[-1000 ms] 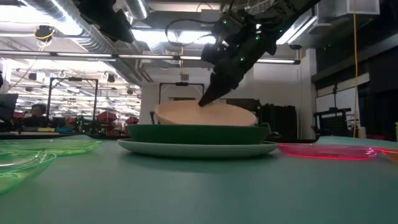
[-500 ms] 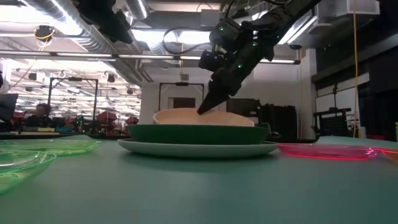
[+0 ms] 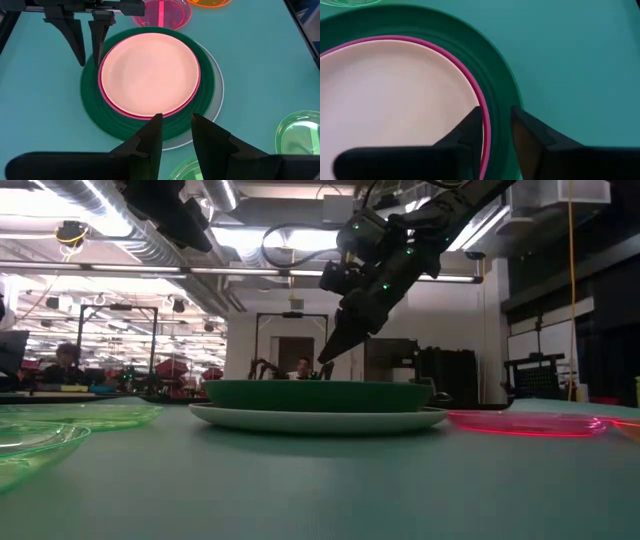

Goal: Stack plastic plates
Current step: Stack the top light green plate on top of the light orange plate

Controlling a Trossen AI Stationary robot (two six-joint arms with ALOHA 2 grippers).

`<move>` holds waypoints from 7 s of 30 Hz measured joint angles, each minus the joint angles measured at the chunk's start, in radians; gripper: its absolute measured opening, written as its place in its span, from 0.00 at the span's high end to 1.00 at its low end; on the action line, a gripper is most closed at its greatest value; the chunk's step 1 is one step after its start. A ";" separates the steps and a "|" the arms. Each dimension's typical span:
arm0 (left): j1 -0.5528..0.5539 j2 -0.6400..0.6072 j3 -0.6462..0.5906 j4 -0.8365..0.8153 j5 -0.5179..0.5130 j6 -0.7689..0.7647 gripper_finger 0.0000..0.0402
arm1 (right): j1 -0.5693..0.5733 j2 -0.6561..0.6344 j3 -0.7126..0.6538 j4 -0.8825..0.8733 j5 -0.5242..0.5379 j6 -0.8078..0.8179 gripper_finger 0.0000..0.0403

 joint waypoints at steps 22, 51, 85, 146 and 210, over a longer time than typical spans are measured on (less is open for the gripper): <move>0.000 0.003 -0.219 -0.150 -0.052 -0.355 0.76 | 0.020 -0.145 0.000 -0.011 -0.100 -0.062 0.75; 0.000 0.003 -0.461 -0.132 -0.018 -0.677 0.76 | 0.190 -0.212 0.000 -0.055 -0.033 -0.155 0.75; 0.000 0.003 -0.460 -0.098 0.002 -0.753 0.76 | 0.190 -0.211 0.000 -0.054 -0.033 -0.150 0.75; -0.061 0.005 -0.521 0.032 0.058 -0.810 0.76 | 0.191 -0.226 0.000 -0.094 -0.034 -0.150 0.75; 0.015 0.121 -0.021 0.305 0.130 -0.614 1.00 | 0.190 -0.555 0.000 -0.713 0.263 -0.154 0.75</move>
